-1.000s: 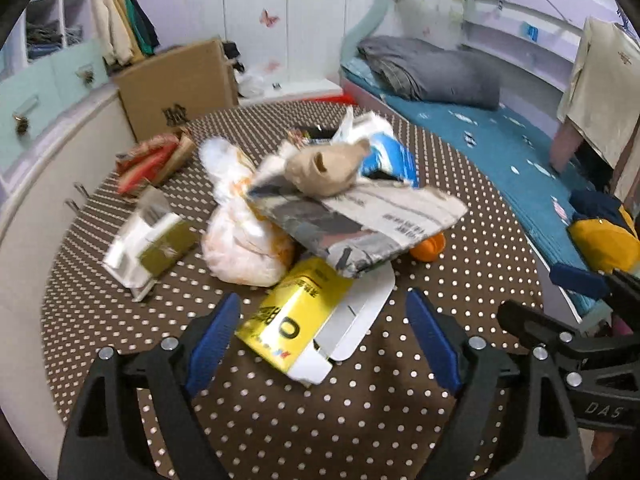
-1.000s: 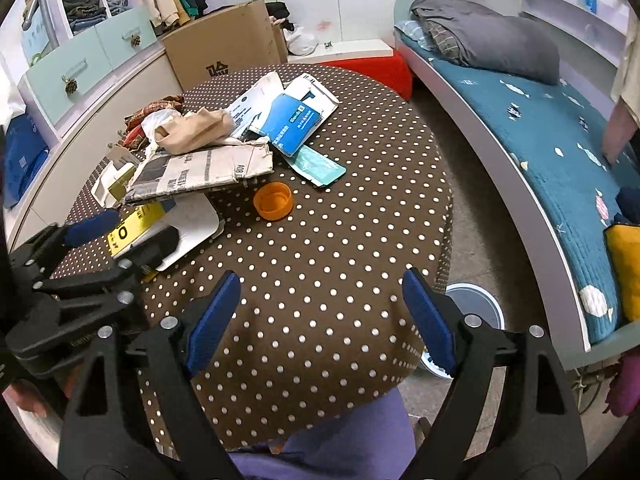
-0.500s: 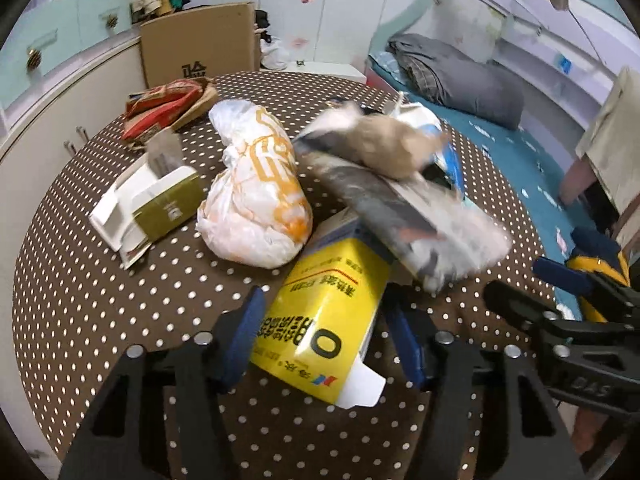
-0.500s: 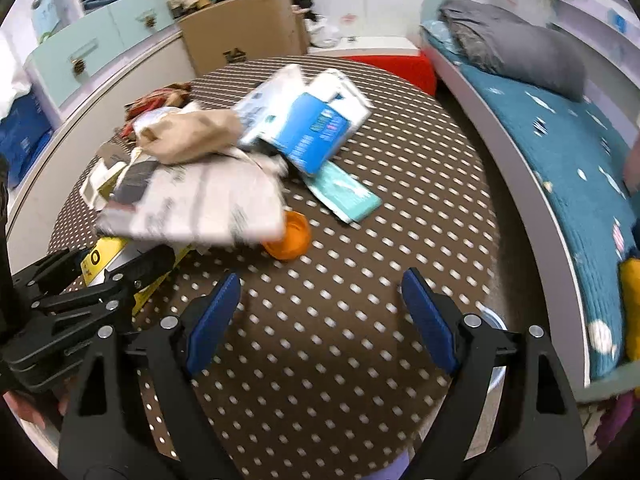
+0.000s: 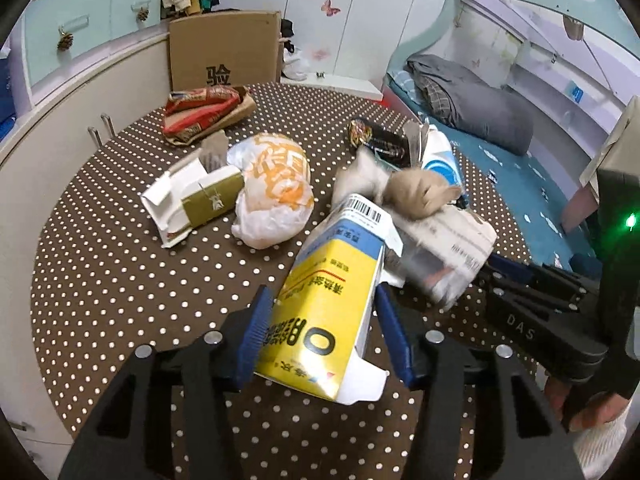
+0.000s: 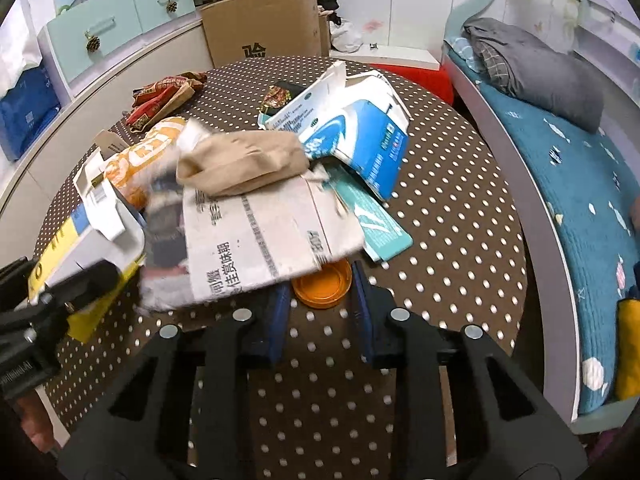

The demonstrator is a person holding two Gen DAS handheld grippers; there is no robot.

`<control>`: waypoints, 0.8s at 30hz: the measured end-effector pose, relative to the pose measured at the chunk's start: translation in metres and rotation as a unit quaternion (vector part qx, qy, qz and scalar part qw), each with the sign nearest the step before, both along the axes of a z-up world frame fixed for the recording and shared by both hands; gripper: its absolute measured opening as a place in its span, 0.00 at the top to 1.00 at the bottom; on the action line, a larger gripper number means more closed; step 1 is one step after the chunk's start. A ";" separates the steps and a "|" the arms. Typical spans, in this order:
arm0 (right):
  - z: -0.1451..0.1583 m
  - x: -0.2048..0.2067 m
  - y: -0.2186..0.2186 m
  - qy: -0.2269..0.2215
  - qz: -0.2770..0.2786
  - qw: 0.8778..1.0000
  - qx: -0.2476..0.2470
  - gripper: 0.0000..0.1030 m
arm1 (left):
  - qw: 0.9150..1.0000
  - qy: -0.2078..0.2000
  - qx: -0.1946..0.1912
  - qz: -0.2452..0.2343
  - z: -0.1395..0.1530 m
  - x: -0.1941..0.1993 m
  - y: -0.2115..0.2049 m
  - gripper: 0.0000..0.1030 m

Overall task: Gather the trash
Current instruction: 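Grasp the yellow box with the left gripper while the right grasps the orange cup, then carry the yellow box and orange cup with both grippers over the bucket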

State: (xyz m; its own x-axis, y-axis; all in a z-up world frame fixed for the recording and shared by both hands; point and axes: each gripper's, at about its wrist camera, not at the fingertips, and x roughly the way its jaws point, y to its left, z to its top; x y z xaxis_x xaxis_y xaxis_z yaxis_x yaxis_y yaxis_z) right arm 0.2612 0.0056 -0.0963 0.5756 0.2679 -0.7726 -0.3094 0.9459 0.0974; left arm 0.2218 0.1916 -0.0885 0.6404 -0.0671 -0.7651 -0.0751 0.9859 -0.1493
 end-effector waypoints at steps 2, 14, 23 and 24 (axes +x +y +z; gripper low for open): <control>0.002 -0.007 -0.006 0.002 -0.002 1.000 0.010 0.72 | 1.000 -0.004 0.001 0.003 0.003 -0.004 0.001 0.49; 0.034 -0.049 -0.038 -0.031 -0.017 0.999 0.031 0.72 | 0.999 -0.038 0.013 -0.013 0.030 -0.028 -0.023 0.49; 0.050 -0.070 -0.075 -0.049 -0.050 0.996 0.046 0.71 | 0.997 -0.047 0.020 -0.051 0.039 -0.028 -0.063 0.49; 0.051 -0.072 -0.079 -0.050 -0.052 0.996 0.047 0.71 | 0.997 -0.047 0.021 -0.057 0.039 -0.027 -0.069 0.49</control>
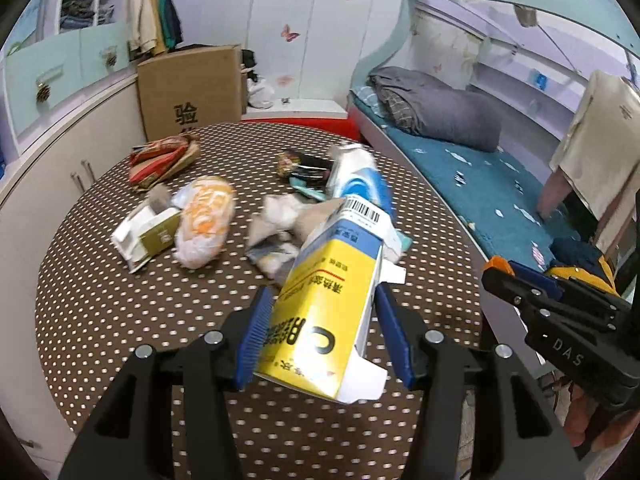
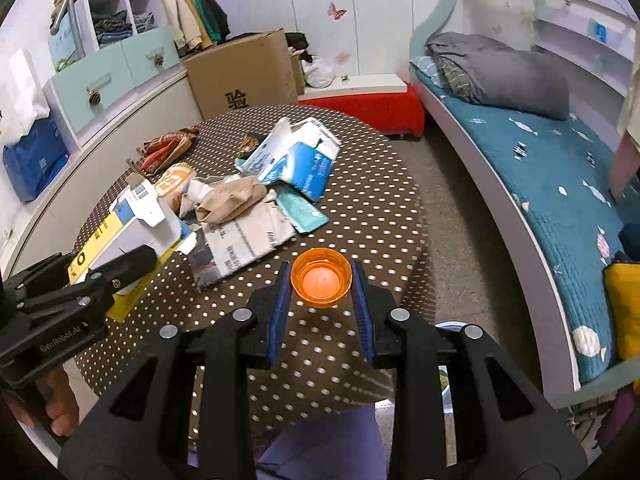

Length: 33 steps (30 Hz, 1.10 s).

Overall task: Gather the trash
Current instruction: 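Carry the yellow box and orange cup with both grippers over the bucket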

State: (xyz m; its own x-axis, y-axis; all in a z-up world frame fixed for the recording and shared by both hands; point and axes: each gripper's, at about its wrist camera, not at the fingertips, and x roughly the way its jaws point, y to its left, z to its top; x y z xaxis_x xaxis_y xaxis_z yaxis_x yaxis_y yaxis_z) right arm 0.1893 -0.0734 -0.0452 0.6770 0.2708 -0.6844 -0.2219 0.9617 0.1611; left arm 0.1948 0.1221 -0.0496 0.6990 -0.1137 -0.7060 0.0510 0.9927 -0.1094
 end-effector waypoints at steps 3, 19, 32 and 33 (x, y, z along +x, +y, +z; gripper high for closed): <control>0.000 -0.003 -0.012 0.002 -0.007 1.000 0.002 0.71 | 1.000 0.000 0.005 -0.017 0.001 0.002 -0.018 0.49; -0.012 -0.014 -0.093 0.017 -0.084 0.996 0.018 0.71 | 0.993 0.009 0.026 -0.119 -0.007 0.021 -0.117 0.49; -0.037 -0.018 -0.170 0.047 -0.164 0.985 0.033 0.71 | 0.977 0.040 0.043 -0.204 -0.029 0.040 -0.208 0.49; -0.039 -0.018 -0.176 0.051 -0.171 0.983 0.033 0.71 | 0.976 0.043 0.044 -0.208 -0.032 0.041 -0.214 0.49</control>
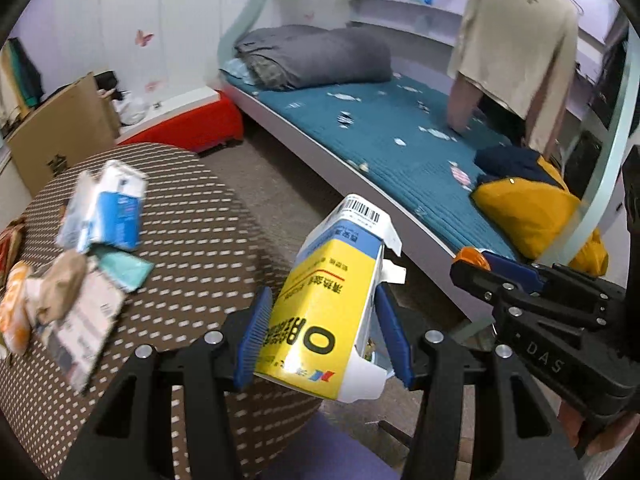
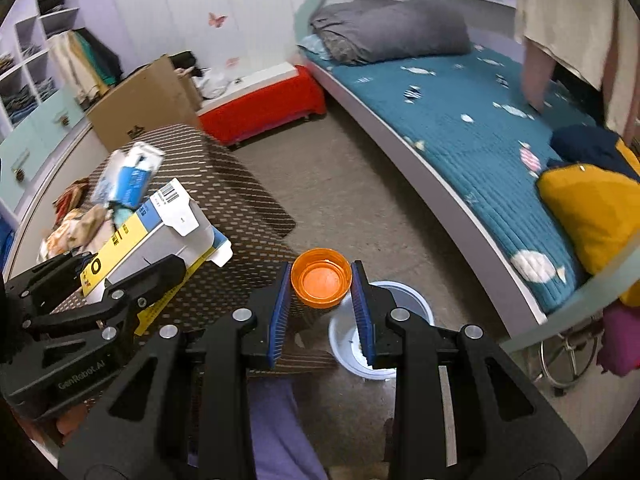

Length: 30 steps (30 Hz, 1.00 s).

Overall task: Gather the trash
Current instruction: 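Carry the yellow box and orange cup with both grippers over the bucket, then open both grippers to drop the box and cup into the bucket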

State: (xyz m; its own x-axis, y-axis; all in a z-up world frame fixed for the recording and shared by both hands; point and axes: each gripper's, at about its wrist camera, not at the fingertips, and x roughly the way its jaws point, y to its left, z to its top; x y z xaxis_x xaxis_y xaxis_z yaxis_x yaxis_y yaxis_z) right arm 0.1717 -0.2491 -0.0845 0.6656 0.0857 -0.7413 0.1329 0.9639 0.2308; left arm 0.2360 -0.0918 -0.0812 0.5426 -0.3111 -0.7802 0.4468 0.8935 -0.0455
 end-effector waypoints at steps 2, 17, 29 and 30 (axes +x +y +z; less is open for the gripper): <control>-0.005 0.000 -0.010 0.007 -0.012 1.000 0.003 0.71 | 1.000 0.009 0.004 -0.013 -0.007 0.003 -0.015 0.49; -0.049 0.003 -0.077 0.072 -0.083 0.994 0.021 0.71 | 0.993 0.070 0.046 -0.086 -0.062 0.029 -0.102 0.49; -0.068 0.008 -0.100 0.095 -0.111 0.989 0.032 0.71 | 0.991 0.092 0.054 -0.083 -0.087 0.052 -0.122 0.37; -0.069 0.010 -0.099 0.097 -0.109 0.989 0.033 0.71 | 0.991 0.092 0.055 -0.078 -0.087 0.054 -0.119 0.37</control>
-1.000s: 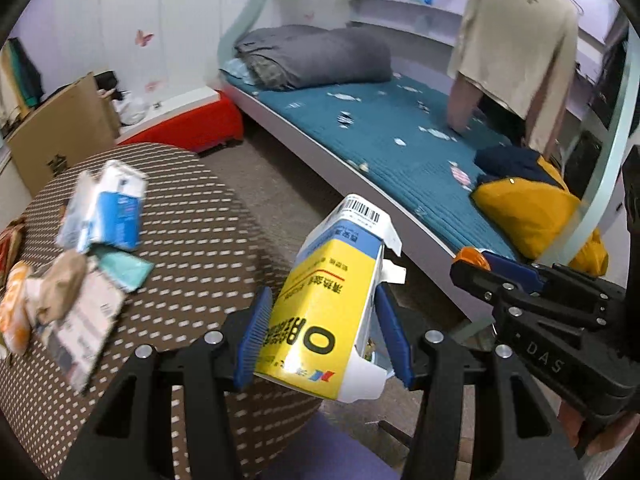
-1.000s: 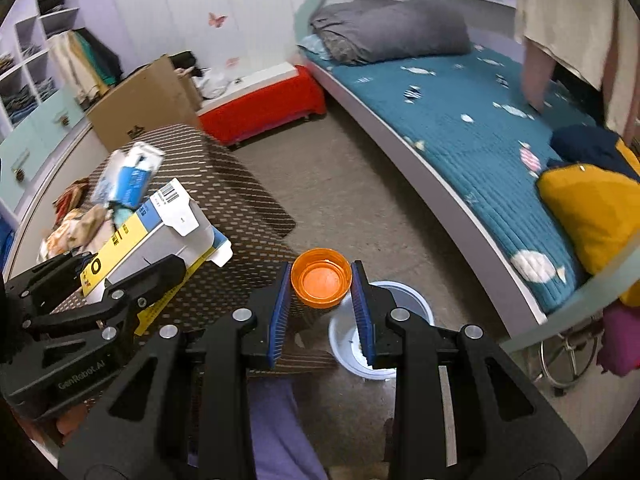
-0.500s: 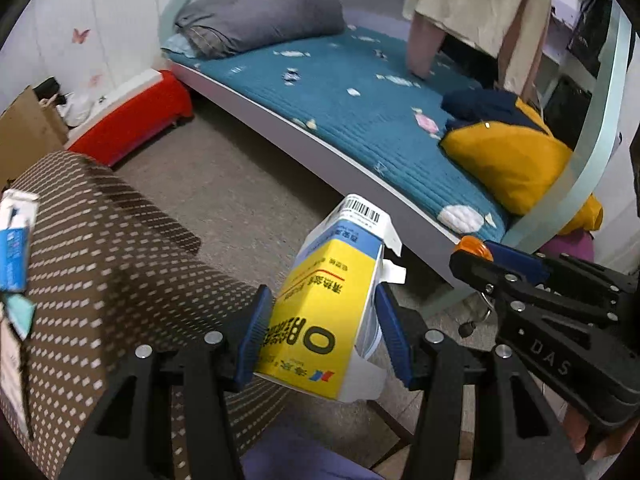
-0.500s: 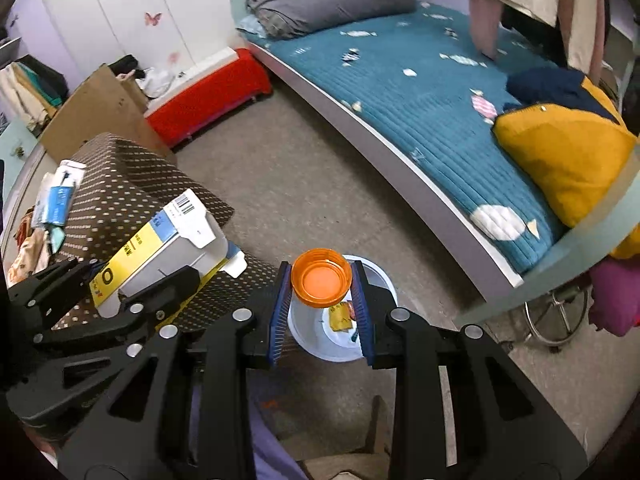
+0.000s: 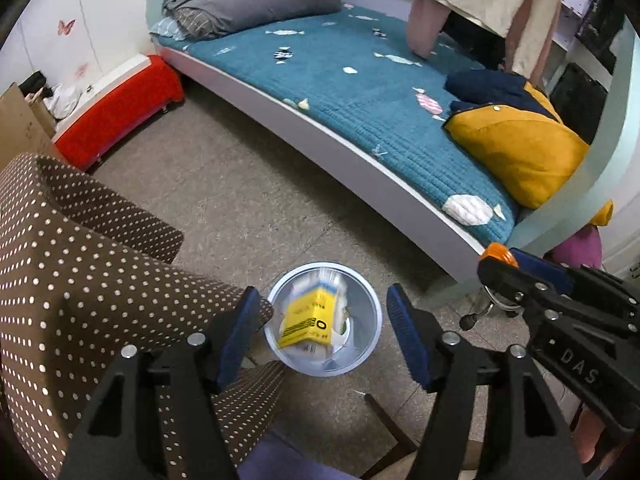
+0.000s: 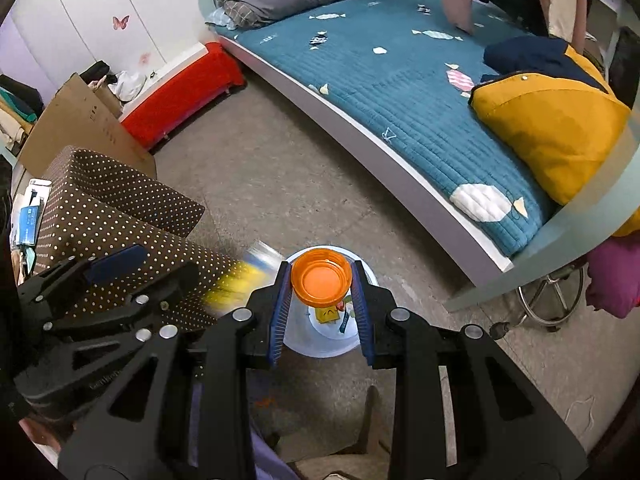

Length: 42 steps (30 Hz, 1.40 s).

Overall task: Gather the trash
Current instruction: 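Open both grippers to drop the box and cup into the bucket, then move both open grippers back over the cluttered table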

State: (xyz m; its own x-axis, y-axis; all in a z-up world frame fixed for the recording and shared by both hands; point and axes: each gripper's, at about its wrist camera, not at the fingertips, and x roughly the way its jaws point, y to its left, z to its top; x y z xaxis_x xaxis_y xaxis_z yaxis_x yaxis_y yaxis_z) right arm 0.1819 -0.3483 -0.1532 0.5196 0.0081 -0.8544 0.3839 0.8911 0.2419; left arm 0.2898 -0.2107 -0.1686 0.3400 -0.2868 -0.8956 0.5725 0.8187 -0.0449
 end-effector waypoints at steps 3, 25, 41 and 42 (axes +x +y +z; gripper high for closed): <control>-0.004 0.008 0.005 0.004 0.011 1.000 0.003 0.71 | 1.000 -0.003 0.002 0.013 0.001 0.005 0.012 0.37; 0.011 0.022 0.040 -0.012 0.047 0.999 -0.017 0.33 | 0.998 -0.024 0.012 0.055 0.016 0.005 0.053 0.37; 0.038 -0.018 0.055 -0.047 0.041 0.998 -0.031 0.33 | 0.997 -0.058 -0.006 0.051 0.049 -0.035 0.070 0.37; 0.040 -0.021 0.057 -0.050 0.041 0.997 -0.032 0.33 | 0.997 -0.060 -0.007 0.052 0.051 -0.038 0.072 0.37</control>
State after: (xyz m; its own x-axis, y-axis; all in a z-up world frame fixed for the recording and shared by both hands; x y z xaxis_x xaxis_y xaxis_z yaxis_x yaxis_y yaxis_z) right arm 0.1610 -0.2914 -0.1133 0.6024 0.0015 -0.7982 0.2860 0.9332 0.2176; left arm 0.2517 -0.1390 -0.1181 0.4730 -0.2575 -0.8426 0.4871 0.8733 0.0066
